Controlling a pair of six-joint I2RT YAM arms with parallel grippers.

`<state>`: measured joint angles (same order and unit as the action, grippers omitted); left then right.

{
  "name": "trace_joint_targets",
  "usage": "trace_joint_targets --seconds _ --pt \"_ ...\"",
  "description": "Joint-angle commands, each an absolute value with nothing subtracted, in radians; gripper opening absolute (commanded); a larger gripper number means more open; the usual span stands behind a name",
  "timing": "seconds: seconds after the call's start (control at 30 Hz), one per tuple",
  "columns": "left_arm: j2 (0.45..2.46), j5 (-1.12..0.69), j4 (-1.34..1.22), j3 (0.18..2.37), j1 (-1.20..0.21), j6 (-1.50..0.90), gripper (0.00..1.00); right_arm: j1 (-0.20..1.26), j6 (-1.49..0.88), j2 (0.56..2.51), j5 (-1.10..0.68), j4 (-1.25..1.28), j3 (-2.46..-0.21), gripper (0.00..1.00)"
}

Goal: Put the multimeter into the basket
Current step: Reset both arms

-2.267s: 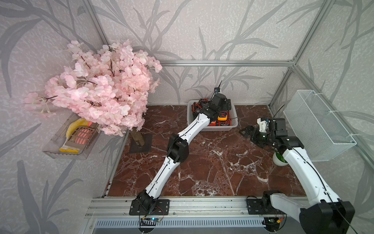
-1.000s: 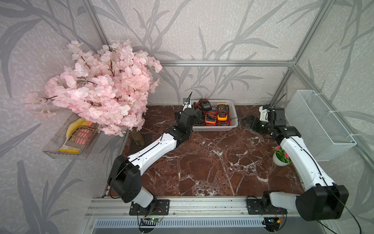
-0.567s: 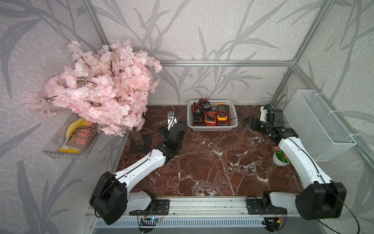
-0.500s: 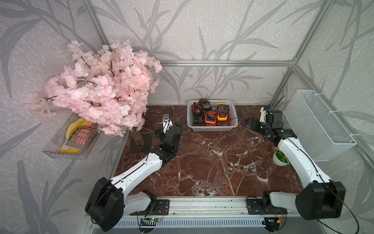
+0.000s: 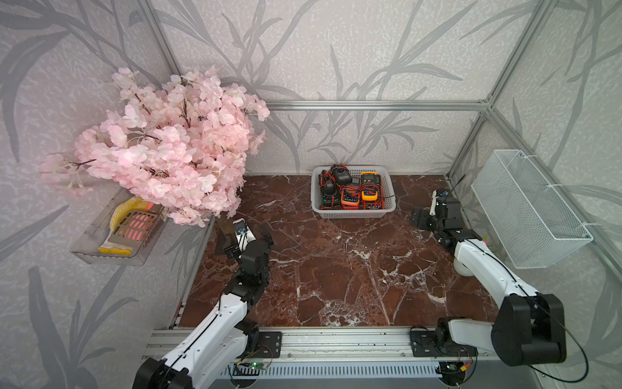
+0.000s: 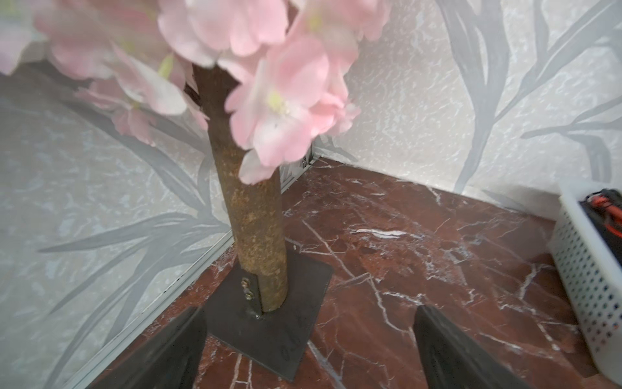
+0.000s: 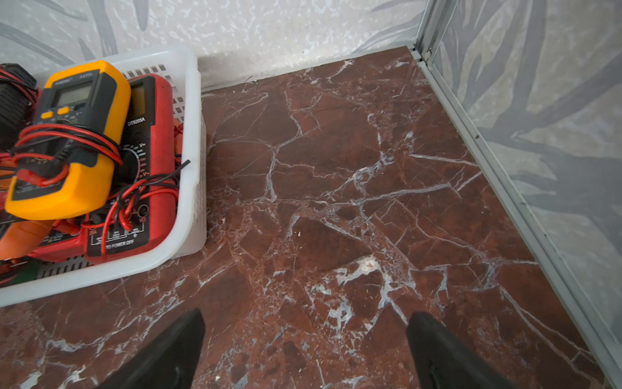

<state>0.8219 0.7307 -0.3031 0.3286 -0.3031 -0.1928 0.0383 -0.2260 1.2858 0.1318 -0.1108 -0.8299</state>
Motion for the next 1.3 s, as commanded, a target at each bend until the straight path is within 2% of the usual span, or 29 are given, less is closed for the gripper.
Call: trace_joint_targets --seconds 0.0,0.2,0.4,0.57,0.63,0.73,1.03,1.1,1.17,1.27 --pt "0.821 0.617 -0.358 0.301 -0.253 -0.114 1.0 0.015 -0.17 1.275 0.149 0.011 -0.778 0.99" --pt "0.906 0.527 -0.467 0.251 -0.148 -0.151 1.0 -0.062 -0.176 1.305 0.092 0.263 -0.639 0.99" --pt "0.987 0.437 -0.535 0.271 -0.137 -0.113 1.0 -0.072 -0.117 1.388 0.079 0.504 -0.527 0.99" --pt "1.118 0.422 -0.657 0.268 -0.134 -0.085 1.0 -0.078 -0.119 1.494 0.006 0.823 -0.407 0.99" --pt "1.152 0.424 -0.681 0.273 -0.133 -0.062 1.0 -0.077 -0.08 1.513 -0.079 0.843 -0.401 0.99" --pt "1.196 0.36 -0.736 0.263 -0.086 -0.06 1.0 -0.074 -0.071 1.578 -0.099 0.992 -0.354 0.99" --pt "1.52 0.234 -1.016 0.308 -0.02 -0.043 1.0 -0.062 -0.057 1.58 -0.089 0.945 -0.38 0.99" --pt "1.545 0.257 -0.98 0.349 -0.021 -0.043 1.0 -0.061 -0.058 1.581 -0.087 0.946 -0.38 0.99" --pt "1.522 0.276 -0.8 0.416 -0.013 -0.077 1.0 -0.062 -0.058 1.58 -0.087 0.944 -0.381 0.99" --pt "1.534 0.267 -0.845 0.404 -0.004 -0.08 1.0 -0.061 -0.06 1.579 -0.088 0.952 -0.375 0.99"
